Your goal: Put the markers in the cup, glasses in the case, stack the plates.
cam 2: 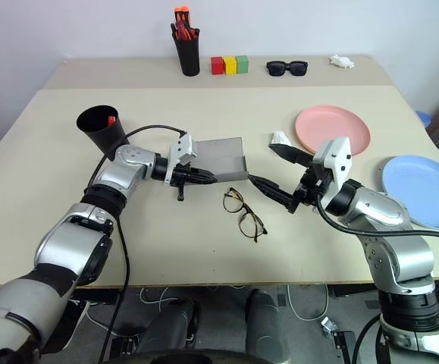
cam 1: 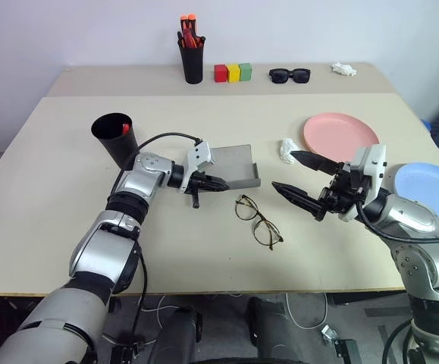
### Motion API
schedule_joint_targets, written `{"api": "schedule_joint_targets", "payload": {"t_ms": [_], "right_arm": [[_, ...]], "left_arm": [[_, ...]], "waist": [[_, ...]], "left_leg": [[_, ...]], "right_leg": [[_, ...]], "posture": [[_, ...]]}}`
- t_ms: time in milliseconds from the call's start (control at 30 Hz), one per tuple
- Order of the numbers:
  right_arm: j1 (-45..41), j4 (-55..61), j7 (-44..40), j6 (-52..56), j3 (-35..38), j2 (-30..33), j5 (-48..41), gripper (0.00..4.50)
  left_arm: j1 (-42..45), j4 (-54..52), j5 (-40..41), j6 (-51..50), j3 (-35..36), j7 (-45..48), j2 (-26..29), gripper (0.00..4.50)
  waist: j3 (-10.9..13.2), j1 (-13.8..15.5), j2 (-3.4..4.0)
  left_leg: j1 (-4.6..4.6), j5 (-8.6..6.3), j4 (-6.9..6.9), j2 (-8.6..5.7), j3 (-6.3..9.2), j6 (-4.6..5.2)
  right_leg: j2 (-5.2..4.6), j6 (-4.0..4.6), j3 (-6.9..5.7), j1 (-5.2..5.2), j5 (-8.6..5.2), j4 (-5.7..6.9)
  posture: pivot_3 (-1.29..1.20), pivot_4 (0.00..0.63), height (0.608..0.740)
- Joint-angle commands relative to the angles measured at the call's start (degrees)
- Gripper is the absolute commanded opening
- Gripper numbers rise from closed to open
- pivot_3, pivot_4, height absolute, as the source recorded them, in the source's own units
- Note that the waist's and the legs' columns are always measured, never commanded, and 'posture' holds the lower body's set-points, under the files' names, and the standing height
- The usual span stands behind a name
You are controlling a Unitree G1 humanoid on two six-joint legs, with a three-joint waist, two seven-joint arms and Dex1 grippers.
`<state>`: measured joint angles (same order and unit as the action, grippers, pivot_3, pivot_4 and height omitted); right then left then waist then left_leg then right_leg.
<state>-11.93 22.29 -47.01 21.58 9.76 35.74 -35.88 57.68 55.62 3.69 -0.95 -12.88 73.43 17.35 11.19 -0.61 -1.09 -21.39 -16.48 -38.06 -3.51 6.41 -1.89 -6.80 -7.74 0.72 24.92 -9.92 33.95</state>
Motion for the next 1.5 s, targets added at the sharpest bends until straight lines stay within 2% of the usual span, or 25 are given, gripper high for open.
{"api": "schedule_joint_targets", "payload": {"t_ms": [33, 133, 233, 333, 500, 567, 667, 800, 933, 1333, 1500], "right_arm": [[-0.82, 1.37, 0.09, -1.22, 0.77, -0.09, -0.06, 4.05], [-0.94, 1.28, -0.02, -1.17, 0.63, 0.0, 0.08, 4.05], [-1.03, 1.2, -0.18, -1.14, 0.52, 0.02, 0.17, 4.05], [-1.41, 0.84, -0.34, -1.07, 0.34, 0.02, 0.39, 4.05], [-2.06, 0.34, -0.87, -0.82, 0.36, 0.22, 0.24, 4.05], [-2.17, 0.23, -0.94, -0.84, 0.22, 0.17, 0.4, 4.05], [-2.34, 0.07, -1.09, -0.74, 0.17, 0.09, 0.3, 4.05], [-2.78, -0.24, -1.11, -0.75, -0.11, -0.01, 0.5, 4.05], [-2.56, -0.01, -1.06, -0.74, -0.15, 0.04, 0.61, 4.05], [-2.12, 0.13, -0.88, -0.81, -0.29, 0.0, 0.91, 4.05], [-1.88, -0.31, -1.4, 0.03, -1.34, 1.04, 2.15, 4.05]], "left_arm": [[3.2, -0.51, -0.15, 0.47, 2.27, 0.29, 2.96, 0.05], [3.53, -2.32, 2.73, -4.19, 4.29, 4.85, 5.39, 0.05], [0.36, -7.52, 4.43, -6.19, 3.8, 14.22, 9.13, 0.05], [-4.08, -15.19, 9.58, -9.68, 0.02, 18.8, 14.64, 0.05], [-9.76, -24.88, 16.58, -13.18, -10.42, 19.07, 25.77, 0.05], [-10.47, -26.15, 18.04, -13.92, -12.84, 19.07, 28.11, 0.05], [-11.25, -27.31, 20.0, -14.28, -12.07, 19.07, 27.14, 0.05], [-11.88, -28.19, 15.22, -13.6, -11.39, 17.37, 23.34, 0.05], [-12.9, -30.52, 14.69, -16.9, -9.48, 15.64, 20.76, 0.05], [-16.05, -36.65, 11.81, -24.55, -6.58, 9.85, 20.52, 0.05], [-16.31, -37.9, 11.75, -27.21, -6.55, 10.16, 20.49, 0.05]], "waist": [[0.01, -0.04, -0.02], [0.01, -0.27, -0.01], [0.01, -0.22, 0.0], [0.01, -0.31, 0.01], [0.02, -0.26, 0.01], [0.02, -0.03, 0.01], [0.02, 0.33, 0.01], [0.02, 0.16, 0.01], [0.02, -0.19, 0.01], [0.02, -0.1, 0.01], [0.02, -0.12, 0.02]], "left_leg": [[0.0, 0.0, 0.0, 0.0, 0.0, 0.0], [0.0, 0.0, 0.01, 0.01, 0.0, 0.0], [0.0, -0.01, 0.01, 0.01, 0.0, 0.01], [0.01, -0.01, 0.02, 0.02, -0.01, 0.01], [-0.01, -0.01, 0.01, 0.04, 0.02, 0.01], [0.0, -0.01, 0.01, 0.04, 0.01, 0.01], [-0.01, -0.01, -0.01, 0.02, 0.02, 0.01], [-0.01, -0.01, -0.03, 0.02, 0.01, 0.01], [-0.01, -0.01, -0.03, 0.02, 0.01, 0.01], [0.01, -0.01, -0.01, 0.04, 0.01, 0.02], [0.01, -0.01, -0.01, 0.04, 0.0, 0.02]], "right_leg": [[0.0, 0.0, 0.0, 0.0, 0.0, 0.0], [0.01, 0.0, 0.0, 0.04, 0.0, 0.04], [0.01, 0.0, 0.0, 0.05, -0.01, 0.05], [0.01, 0.01, 0.01, 0.04, -0.01, 0.06], [0.01, 0.02, 0.03, 0.08, -0.01, 0.1], [0.01, 0.02, 0.03, 0.08, -0.01, 0.09], [0.0, 0.02, 0.02, 0.03, -0.02, 0.08], [0.0, 0.02, 0.03, 0.02, -0.01, 0.07], [0.02, 0.02, 0.02, 0.03, -0.01, 0.08], [0.04, 0.02, 0.04, 0.05, -0.01, 0.1], [0.04, 0.02, 0.05, 0.05, -0.01, 0.1]], "posture": [[0.0, 0.15, 0.74], [0.0, 0.15, 0.74], [0.0, 0.15, 0.74], [0.0, 0.15, 0.74], [0.0, 0.15, 0.74], [0.0, 0.15, 0.74], [0.0, 0.15, 0.74], [0.0, 0.15, 0.74], [0.0, 0.15, 0.74], [0.0, 0.15, 0.74], [0.0, 0.15, 0.74]]}}
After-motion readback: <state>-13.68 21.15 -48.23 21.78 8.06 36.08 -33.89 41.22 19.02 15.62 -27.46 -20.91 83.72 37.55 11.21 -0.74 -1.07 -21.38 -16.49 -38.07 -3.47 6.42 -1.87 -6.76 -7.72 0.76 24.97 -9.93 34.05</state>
